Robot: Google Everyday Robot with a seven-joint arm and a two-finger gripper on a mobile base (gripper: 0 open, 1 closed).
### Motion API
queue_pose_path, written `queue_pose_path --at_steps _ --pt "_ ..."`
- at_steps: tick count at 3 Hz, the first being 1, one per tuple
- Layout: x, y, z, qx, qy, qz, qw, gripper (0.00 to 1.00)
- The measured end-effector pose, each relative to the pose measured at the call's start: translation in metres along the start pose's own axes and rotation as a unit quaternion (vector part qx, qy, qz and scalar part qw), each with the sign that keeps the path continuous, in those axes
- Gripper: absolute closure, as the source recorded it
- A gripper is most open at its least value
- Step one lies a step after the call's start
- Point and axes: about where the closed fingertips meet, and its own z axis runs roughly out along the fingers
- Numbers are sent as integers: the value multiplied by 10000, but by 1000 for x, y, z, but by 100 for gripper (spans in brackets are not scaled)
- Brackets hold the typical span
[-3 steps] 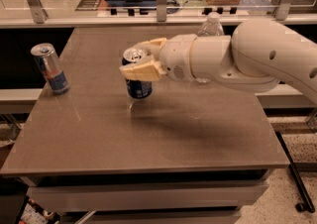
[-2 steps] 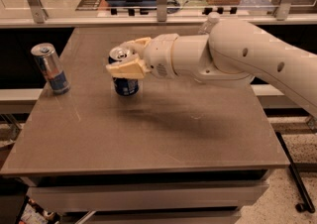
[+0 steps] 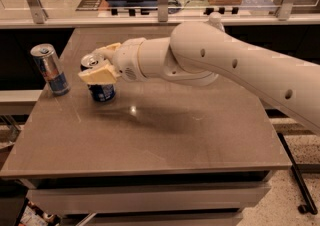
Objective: Move pepsi can near redbull can
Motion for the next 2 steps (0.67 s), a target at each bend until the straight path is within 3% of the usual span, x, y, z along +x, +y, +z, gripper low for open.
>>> queue_pose_path --at_steps 2 --pt "-5 17 34 -278 -17 -156 9995 100"
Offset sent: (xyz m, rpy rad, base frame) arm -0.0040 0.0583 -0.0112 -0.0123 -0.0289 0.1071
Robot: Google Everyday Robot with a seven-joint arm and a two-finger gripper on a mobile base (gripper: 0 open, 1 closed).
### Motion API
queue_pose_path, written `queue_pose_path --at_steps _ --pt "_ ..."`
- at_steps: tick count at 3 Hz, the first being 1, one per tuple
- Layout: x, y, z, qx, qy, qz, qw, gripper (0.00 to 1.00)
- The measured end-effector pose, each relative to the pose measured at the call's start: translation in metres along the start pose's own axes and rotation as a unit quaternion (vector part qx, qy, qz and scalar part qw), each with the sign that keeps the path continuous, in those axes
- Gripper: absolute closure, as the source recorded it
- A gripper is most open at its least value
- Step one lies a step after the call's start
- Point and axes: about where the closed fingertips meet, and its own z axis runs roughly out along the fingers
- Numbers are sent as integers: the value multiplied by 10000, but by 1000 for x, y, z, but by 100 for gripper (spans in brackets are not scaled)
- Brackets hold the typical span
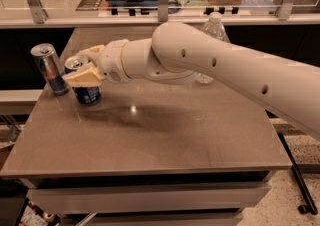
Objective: Move pepsi can near redbull can
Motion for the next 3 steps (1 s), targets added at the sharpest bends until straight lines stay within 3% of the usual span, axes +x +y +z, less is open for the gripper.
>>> queue_pose_path --at_steps 1,3 --pt "0 0 0 0 0 0 10000 84" --pt "-3 4 2 -32 -9 -26 10000 36"
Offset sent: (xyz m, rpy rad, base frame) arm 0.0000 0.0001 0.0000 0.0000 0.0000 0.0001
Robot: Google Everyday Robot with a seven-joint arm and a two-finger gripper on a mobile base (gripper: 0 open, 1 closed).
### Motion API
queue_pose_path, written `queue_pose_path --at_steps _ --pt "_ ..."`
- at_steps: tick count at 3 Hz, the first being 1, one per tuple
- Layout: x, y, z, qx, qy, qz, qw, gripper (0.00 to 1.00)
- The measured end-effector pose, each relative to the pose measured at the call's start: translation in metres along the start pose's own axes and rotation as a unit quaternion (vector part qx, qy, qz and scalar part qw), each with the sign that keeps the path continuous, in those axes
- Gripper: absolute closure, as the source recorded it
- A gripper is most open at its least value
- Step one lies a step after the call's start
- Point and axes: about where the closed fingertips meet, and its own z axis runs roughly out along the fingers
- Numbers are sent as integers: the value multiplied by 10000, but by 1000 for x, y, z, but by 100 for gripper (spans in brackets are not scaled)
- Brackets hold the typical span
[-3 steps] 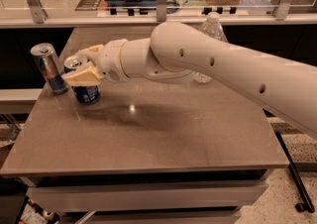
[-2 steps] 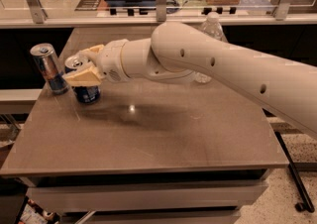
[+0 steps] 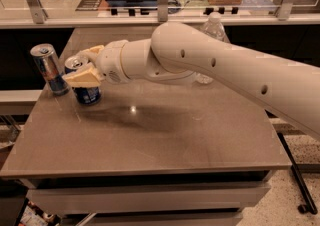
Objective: Move pepsi can near redbull can
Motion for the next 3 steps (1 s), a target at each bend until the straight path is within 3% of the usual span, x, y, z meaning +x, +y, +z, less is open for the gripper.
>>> queue_pose_path --at_steps 1,2,3 --pt "-1 2 1 -14 -4 -11 10000 13" --pt "-3 3 2 -28 -8 -23 10000 0" --pt "-3 3 2 -29 -8 -23 10000 0"
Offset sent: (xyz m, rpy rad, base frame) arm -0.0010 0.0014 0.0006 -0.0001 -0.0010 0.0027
